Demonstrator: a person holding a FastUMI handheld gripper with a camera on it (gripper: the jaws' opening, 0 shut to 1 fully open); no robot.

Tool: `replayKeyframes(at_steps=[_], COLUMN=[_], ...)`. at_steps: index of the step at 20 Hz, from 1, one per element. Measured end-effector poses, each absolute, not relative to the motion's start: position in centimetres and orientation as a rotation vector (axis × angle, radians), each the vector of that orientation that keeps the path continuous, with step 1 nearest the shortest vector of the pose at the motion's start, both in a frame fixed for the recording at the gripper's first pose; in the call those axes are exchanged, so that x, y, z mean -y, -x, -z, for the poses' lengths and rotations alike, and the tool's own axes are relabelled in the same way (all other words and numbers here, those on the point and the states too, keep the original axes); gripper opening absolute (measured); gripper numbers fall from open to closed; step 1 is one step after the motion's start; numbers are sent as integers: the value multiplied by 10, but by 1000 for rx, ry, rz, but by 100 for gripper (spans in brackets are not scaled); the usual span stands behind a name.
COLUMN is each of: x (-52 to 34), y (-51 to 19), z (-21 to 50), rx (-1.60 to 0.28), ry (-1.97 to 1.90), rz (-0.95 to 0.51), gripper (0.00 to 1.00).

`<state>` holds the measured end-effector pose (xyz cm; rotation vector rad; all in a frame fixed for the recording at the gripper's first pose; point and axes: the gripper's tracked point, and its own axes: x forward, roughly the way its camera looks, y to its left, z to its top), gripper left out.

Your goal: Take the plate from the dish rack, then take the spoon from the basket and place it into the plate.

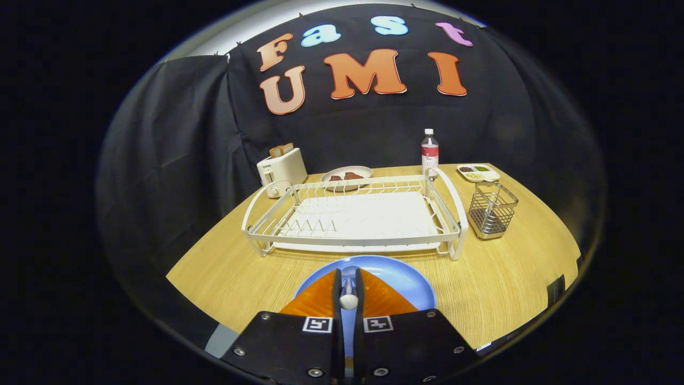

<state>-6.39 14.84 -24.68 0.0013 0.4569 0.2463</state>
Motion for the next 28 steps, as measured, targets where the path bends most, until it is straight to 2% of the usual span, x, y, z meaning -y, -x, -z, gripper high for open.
replayKeyframes(at_steps=[9,10,13,14,16,24,28], x=[-131,-129,-111,-105,-89,-19,3], y=[58,57,50,47,44,39,46], z=[236,231,206,195,173,65,29], rx=[-460,-458,-424,-409,-383,-212,-132], ry=[-7,-13,-22,-25,-29,-8,38], rz=[-214,-214,-183,-171,-144,-11,45], gripper=[18,31,42,57,67,95,98])
